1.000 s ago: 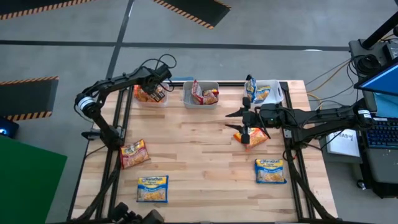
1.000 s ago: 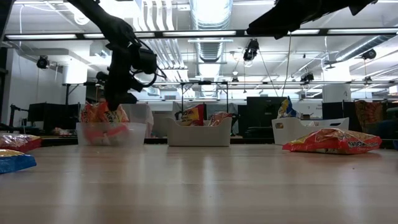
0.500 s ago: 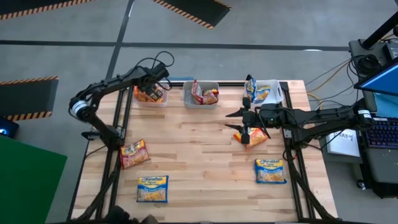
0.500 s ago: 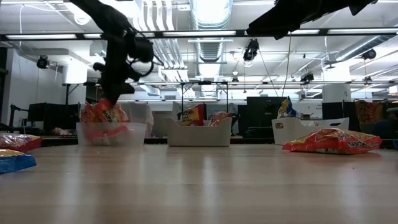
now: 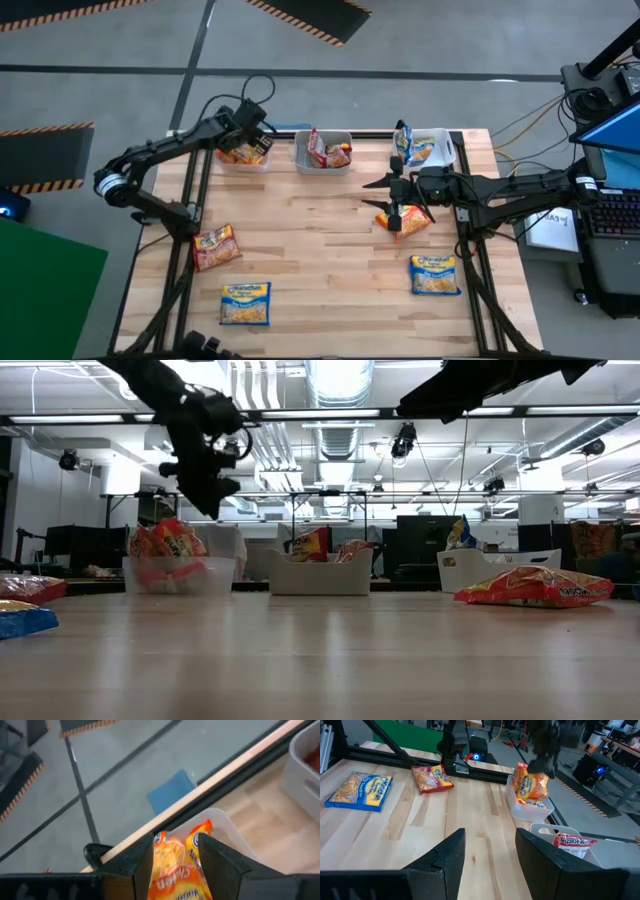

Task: Sort Maruchan noodles
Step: Put the orange noodle pack into the transparent bin

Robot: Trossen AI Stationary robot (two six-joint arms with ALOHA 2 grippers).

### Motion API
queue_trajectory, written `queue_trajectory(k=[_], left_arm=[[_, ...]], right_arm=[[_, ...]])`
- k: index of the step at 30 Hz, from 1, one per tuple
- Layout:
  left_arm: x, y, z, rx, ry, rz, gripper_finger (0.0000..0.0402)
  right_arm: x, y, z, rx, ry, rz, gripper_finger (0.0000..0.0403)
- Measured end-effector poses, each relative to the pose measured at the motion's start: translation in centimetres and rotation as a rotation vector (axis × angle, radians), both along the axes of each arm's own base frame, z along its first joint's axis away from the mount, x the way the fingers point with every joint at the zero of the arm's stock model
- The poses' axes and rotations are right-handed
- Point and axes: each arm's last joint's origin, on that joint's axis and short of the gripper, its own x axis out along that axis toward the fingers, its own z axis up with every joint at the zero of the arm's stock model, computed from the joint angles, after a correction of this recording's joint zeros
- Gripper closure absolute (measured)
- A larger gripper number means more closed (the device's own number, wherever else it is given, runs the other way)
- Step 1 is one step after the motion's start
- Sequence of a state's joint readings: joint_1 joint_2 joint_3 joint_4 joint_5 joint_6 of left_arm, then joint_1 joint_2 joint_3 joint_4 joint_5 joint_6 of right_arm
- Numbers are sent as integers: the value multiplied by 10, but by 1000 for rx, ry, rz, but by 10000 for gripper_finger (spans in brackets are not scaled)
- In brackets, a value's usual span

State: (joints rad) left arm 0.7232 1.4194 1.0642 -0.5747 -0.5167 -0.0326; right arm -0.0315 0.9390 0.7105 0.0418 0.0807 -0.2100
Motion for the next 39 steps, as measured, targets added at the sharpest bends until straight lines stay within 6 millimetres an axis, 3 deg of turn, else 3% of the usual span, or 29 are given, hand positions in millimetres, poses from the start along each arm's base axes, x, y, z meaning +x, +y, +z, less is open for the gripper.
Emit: queue_trajectory(k=[9,12,17,23,26,30,35,39], left_arm=[[-9,-3,-71,-8,106,127,288],[-9,-3,-86,-3,98,130,296],[-5,-5,-80,-18,80,119,305],[2,-12,-38,-1,63,60,308],[7,-31,-19,22,16,-7,308],[17,-75,0,12,-136,-230,308],[21,-138,14,-15,-239,-670,308],[14,-180,15,2,-259,-1025,308]], right_arm=[[0,0,0,-9,1,3,239],[0,0,0,-10,1,3,239],[0,0,0,-10,1,3,239],[0,0,0,21,-3,-6,239],[1,0,-1,94,-7,-26,239],[5,0,-11,278,28,-85,239],[12,-2,-35,519,153,-206,245],[13,-4,-49,701,369,-345,259]])
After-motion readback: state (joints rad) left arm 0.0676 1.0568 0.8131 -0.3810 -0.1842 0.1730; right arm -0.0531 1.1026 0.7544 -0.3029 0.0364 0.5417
